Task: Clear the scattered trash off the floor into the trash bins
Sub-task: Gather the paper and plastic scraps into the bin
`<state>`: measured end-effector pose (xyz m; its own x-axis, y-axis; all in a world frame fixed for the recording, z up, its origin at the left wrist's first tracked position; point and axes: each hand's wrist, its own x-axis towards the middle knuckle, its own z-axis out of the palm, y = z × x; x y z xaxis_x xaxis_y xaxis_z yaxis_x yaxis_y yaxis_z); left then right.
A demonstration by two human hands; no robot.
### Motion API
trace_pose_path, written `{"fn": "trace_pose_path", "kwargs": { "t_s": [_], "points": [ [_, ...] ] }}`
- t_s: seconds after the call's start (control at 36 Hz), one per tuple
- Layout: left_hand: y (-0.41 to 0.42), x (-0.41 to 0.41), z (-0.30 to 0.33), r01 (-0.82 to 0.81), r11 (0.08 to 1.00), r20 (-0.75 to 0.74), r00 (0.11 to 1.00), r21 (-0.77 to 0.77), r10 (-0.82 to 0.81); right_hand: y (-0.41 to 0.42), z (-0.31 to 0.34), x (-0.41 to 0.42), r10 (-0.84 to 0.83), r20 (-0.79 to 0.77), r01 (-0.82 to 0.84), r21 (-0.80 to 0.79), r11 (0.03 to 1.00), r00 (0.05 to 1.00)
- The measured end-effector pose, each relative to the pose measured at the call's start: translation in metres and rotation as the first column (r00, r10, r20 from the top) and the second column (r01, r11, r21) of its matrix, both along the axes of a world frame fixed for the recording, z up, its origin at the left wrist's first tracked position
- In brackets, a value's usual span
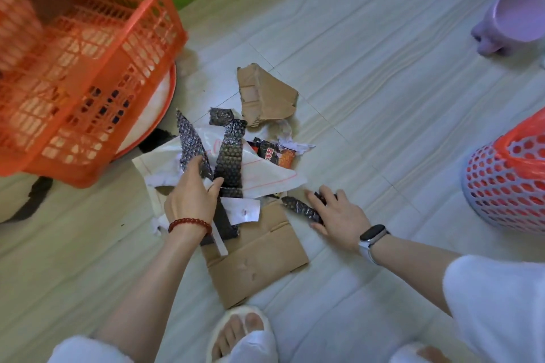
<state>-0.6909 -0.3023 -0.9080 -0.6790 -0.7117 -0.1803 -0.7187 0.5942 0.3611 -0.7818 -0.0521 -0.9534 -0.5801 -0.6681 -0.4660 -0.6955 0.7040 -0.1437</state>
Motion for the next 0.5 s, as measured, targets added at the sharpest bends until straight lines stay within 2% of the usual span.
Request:
{"fn": "trace_pose_path", "kwargs": {
  "t_s": [0.08, 0.19, 0.31, 0.39, 0.5],
  "points": [
    [0.000, 0.002, -0.007, -0.067, 0.997, 0.087, 0.994, 0.027, 0.064, -0.001, 0.001, 0.002, -0.035, 0.042, 0.035, 0.019, 0.999, 0.998],
    [-0.002, 0.003, -0.016, -0.175, 0.982, 0.127, 0.978, 0.071, 0.166, -0.001, 0.004, -0.003, 0.006, 0.053, -0.011, 0.083, 0.997, 0.999],
    [-0.005, 0.008, -0.025, -0.192, 0.978, 0.191, 0.966, 0.082, 0.174, -0.006, 0.004, -0.005, 0.051, 0.022, -0.053, 0.116, 0.992, 0.998],
    [-0.009, 0.012, -0.030, -0.183, 0.978, 0.150, 0.975, 0.104, 0.167, -0.007, 0.003, -0.003, 0.045, -0.001, -0.044, 0.119, 0.992, 0.999],
    [-0.009, 0.016, -0.029, -0.195, 0.965, 0.101, 0.979, 0.178, 0.179, 0.006, -0.001, 0.004, 0.060, -0.011, -0.060, -0.014, 0.998, 0.998]
  ]
}}
